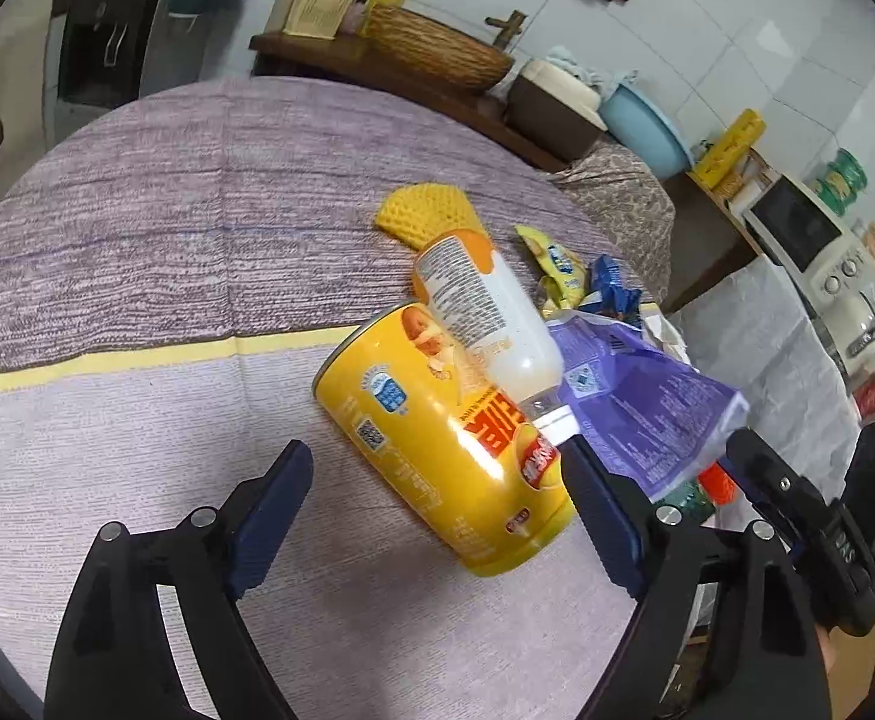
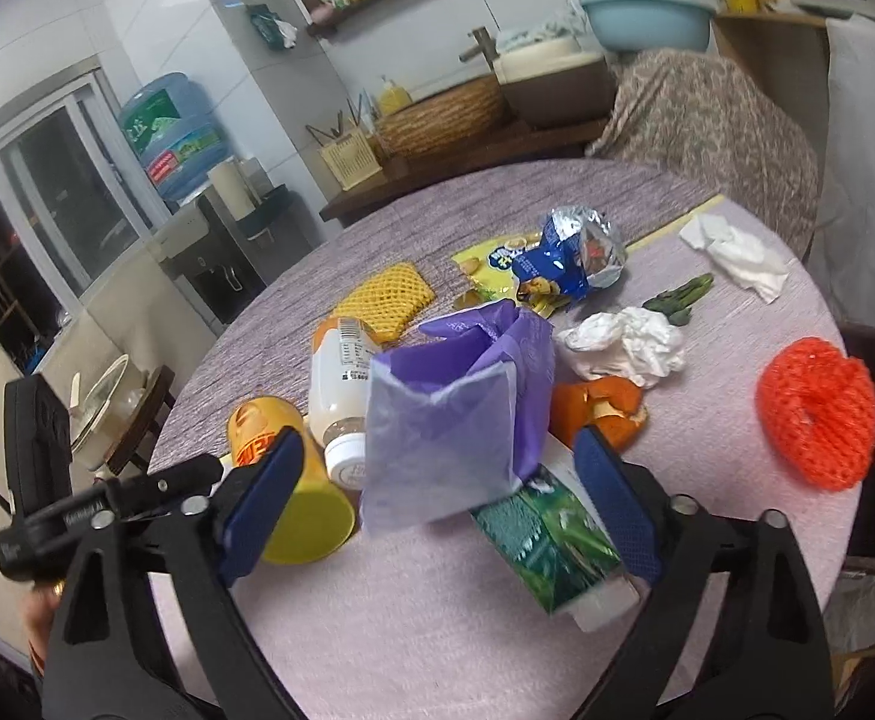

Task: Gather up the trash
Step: 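Grasp the purple plastic bag with the right tool while the left tool grasps the yellow chip can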

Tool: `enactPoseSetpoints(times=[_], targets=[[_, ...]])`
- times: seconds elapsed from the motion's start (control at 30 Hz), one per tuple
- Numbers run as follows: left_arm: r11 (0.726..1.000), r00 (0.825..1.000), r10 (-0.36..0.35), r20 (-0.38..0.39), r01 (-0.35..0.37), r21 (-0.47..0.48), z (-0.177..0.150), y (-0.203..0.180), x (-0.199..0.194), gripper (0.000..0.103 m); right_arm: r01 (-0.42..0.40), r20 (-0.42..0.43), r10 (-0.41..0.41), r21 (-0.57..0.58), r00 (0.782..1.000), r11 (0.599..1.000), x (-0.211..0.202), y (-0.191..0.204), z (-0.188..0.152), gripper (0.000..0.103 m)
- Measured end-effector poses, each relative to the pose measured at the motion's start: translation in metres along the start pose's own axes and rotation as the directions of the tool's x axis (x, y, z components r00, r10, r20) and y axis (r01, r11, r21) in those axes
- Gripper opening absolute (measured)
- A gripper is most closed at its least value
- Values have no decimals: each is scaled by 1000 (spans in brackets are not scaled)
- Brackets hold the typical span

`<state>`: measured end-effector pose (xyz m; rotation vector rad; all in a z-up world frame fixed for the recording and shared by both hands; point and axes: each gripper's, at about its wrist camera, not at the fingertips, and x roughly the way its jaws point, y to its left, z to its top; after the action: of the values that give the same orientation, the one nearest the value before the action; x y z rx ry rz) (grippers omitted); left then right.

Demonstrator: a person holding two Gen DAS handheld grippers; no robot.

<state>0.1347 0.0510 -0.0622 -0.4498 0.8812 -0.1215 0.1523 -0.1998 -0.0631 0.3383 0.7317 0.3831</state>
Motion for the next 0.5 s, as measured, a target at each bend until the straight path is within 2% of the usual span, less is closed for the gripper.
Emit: enactPoseSetpoints(times=[0.07,0.2,0.37,0.5], targets=[[1000,1000,9,-14,-9,-12,1,2,6,83,28,-36,-28,11,999,1000,15,1,4,82],[998,999,-18,-38,16,-58,4,4,14,83,37,-61,-36,5,997,999,29,1,4,63],[988,995,-62,-80,50,-145,13,6,24,83,64,-44,-67,-71,997,995,30,9,-1,56],[992,996,-39,-82,29,-124,16,-1,27,83,79,-29,-83,-124,996,989,27,15,-4,50]])
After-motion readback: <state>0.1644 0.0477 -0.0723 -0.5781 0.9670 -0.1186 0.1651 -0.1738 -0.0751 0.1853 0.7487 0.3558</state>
